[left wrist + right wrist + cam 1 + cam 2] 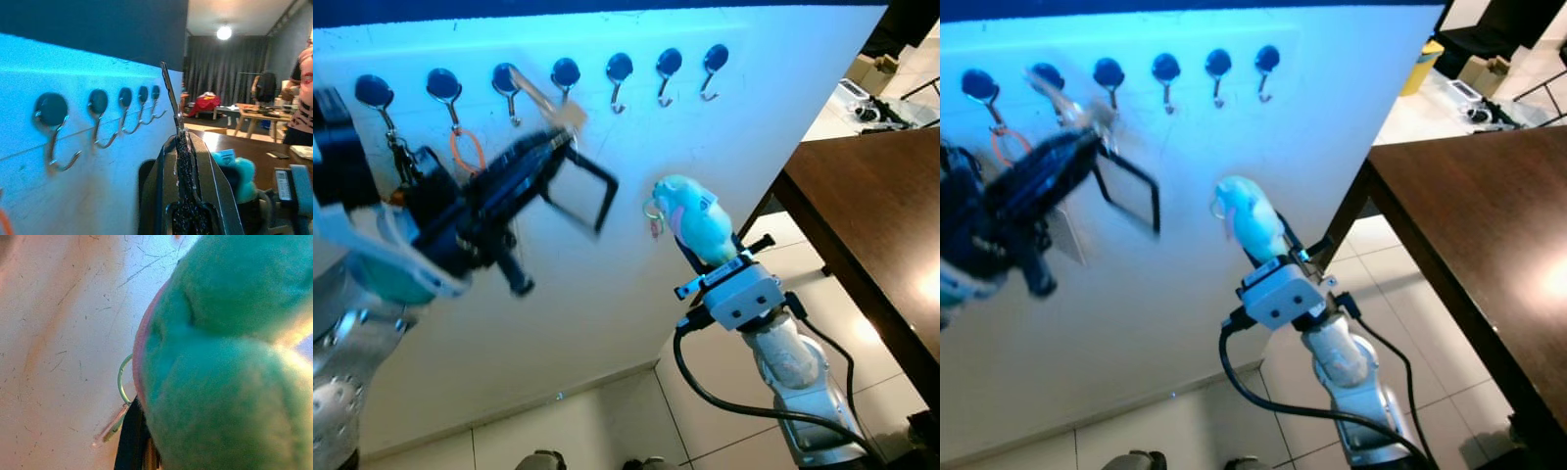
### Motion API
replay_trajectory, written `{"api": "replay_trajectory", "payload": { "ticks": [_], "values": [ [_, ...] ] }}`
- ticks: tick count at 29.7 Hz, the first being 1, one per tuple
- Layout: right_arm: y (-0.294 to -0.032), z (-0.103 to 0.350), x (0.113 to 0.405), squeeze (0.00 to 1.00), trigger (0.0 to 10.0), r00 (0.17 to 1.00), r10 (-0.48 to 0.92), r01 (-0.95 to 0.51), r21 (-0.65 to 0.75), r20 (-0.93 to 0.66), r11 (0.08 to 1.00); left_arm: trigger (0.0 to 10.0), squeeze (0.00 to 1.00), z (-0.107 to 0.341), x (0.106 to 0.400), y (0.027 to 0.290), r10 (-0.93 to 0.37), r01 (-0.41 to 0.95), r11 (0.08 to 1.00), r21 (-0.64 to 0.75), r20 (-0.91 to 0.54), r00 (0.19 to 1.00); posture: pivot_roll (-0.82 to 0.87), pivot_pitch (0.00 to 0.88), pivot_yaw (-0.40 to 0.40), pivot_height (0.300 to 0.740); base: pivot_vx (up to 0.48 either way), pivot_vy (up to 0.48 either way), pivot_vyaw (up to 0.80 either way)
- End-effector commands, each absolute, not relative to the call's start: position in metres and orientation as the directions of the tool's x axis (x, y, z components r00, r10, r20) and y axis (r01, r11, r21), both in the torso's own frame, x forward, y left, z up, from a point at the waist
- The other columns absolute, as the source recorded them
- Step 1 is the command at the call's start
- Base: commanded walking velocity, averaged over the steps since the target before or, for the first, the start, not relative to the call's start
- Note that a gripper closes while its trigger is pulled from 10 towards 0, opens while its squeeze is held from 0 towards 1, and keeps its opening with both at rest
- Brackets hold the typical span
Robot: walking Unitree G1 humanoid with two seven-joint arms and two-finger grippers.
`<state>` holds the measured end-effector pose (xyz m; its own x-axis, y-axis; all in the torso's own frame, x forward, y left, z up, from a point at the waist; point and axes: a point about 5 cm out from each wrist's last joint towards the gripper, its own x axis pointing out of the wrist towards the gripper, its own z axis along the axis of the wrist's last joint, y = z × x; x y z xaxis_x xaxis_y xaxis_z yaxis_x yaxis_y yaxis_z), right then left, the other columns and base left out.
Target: Hang keys on a hook
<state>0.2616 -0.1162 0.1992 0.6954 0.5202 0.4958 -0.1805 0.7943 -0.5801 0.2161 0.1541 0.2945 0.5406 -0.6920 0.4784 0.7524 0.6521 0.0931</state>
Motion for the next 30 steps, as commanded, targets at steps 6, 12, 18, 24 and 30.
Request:
{"api": "replay_trajectory", "payload": {
  "ticks": [6, 12, 18, 24, 30],
  "values": [
    [-0.113, 0.196, 0.263, 0.0, 10.0, 0.698, 0.528, -0.199, -0.577, 0.484, 0.792, 10.0, 0.0, 0.301, 0.222, 0.16, -0.629, 0.69, 0.719, 0.085, 0.504, 0.592, 0.07, 0.071, 0.026, 0.74, 0.0, 0.0, 0.0],
    [-0.114, 0.196, 0.263, 0.0, 10.0, 0.7, 0.525, -0.195, -0.578, 0.484, 0.793, 10.0, 0.0, 0.301, 0.229, 0.166, -0.586, 0.648, 0.758, 0.071, 0.508, 0.631, 0.07, 0.071, 0.027, 0.74, 0.0, 0.0, 0.0],
    [-0.115, 0.196, 0.262, 0.0, 10.0, 0.702, 0.522, -0.193, -0.577, 0.484, 0.793, 10.0, 0.0, 0.299, 0.229, 0.169, -0.586, 0.645, 0.761, 0.067, 0.497, 0.64, 0.06, 0.073, 0.028, 0.74, 0.0, 0.0, 0.0],
    [-0.116, 0.197, 0.262, 0.0, 10.0, 0.702, 0.524, -0.193, -0.578, 0.483, 0.793, 10.0, 0.0, 0.299, 0.232, 0.176, -0.539, 0.605, 0.795, 0.042, 0.507, 0.673, 0.06, 0.073, 0.026, 0.74, 0.0, 0.0, 0.0],
    [-0.115, 0.197, 0.262, 0.0, 10.0, 0.7, 0.526, -0.195, -0.579, 0.483, 0.792, 10.0, 0.0, 0.297, 0.233, 0.183, -0.507, 0.574, 0.818, 0.027, 0.503, 0.699, 0.06, 0.073, 0.023, 0.74, 0.0, 0.0, 0.0]
  ]
}}
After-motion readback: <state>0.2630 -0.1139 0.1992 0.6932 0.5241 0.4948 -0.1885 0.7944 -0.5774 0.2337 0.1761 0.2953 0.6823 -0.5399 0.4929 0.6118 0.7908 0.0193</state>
